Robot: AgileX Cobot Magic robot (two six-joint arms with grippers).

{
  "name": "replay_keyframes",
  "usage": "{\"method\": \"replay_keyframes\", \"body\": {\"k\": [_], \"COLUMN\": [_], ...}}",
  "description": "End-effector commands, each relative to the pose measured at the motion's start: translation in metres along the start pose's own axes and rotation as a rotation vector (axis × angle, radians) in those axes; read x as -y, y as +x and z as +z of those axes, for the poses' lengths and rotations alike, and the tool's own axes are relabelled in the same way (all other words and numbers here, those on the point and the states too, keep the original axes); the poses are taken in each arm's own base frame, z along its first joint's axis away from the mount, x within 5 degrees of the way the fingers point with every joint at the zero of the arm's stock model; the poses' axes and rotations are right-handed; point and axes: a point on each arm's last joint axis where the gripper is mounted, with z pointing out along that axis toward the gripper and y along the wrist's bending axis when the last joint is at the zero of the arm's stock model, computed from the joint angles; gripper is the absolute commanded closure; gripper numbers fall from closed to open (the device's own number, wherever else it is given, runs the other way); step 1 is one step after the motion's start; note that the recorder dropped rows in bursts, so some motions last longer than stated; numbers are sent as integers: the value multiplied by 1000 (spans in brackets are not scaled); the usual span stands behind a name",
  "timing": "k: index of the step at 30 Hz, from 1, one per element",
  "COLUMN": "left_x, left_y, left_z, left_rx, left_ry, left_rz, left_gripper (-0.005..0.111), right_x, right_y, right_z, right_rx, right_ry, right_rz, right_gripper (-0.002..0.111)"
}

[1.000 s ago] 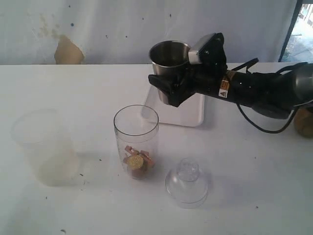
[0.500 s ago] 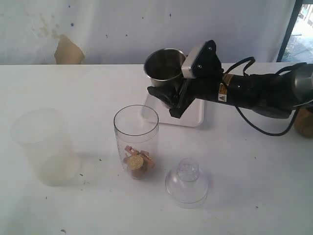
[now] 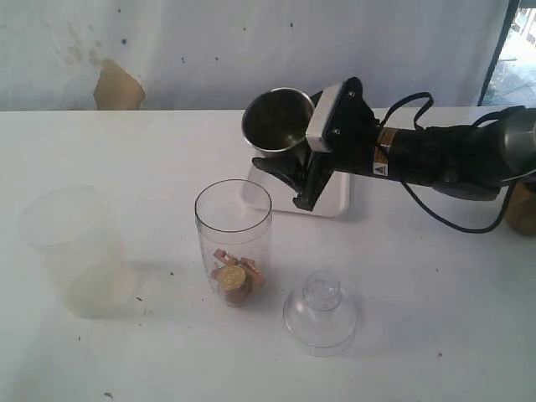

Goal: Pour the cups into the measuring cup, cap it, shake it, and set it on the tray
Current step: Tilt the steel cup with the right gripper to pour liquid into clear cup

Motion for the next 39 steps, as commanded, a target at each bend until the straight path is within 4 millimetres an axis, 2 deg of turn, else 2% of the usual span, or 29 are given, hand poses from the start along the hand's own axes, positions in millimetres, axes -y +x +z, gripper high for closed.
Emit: {"method": "replay_keyframes", "body": {"k": [1, 8, 39], "left_x": [0, 0, 0], "left_y": [0, 0, 0], "left_z": [0, 0, 0], "left_rx": [1, 1, 1], "left_ry": [3, 3, 3], "left_rz": [-11, -11, -11], "left_gripper": [107, 107, 107], "right_x": [9, 11, 5], "right_y": [-17, -20, -23], "right_z": [1, 2, 2], "right_rx": [87, 102, 138], "right_ry": [23, 11, -39], "right_rz": [-36, -68, -419], "right_gripper": [108, 108, 108]}}
